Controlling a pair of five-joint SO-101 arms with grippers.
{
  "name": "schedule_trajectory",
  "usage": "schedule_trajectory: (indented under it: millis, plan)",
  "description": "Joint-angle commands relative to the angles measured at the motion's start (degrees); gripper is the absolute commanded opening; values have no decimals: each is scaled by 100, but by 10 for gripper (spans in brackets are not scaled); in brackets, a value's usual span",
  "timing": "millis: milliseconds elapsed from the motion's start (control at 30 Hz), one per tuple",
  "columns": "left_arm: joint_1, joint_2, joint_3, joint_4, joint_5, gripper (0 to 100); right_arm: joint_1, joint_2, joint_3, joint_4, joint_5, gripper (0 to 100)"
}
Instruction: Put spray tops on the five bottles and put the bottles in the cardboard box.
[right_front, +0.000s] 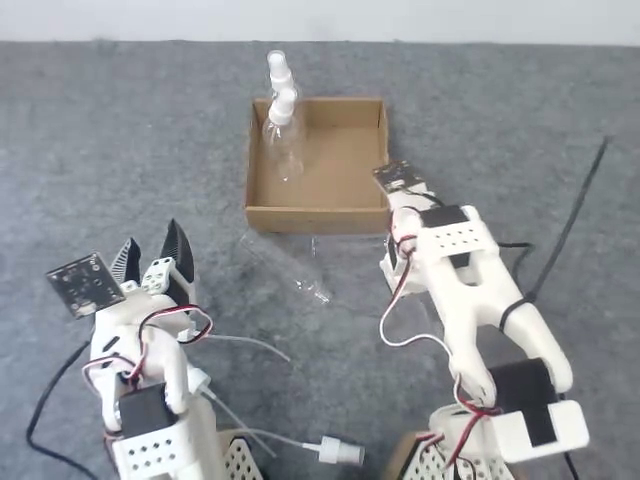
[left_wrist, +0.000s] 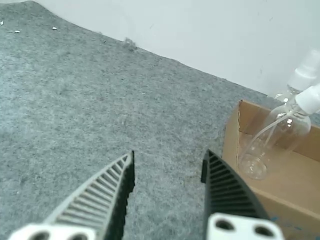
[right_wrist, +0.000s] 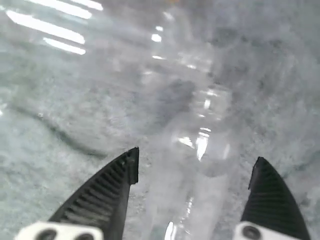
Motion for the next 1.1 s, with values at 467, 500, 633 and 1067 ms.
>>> schedule_trajectory:
  millis: [467, 500, 633, 1067]
  plan:
    - [-44, -97, -48, -185, -44, 210, 259, -40, 0, -136, -62, 229]
    - [-44, -97, -48, -185, -44, 210, 259, -40, 0, -180, -62, 229]
    - [-44, -97, -48, -185, -44, 210, 215, 101, -18, -303, -70, 229]
    - [-44, -97, -48, -185, -44, 210, 242, 831, -167, -479, -62, 227]
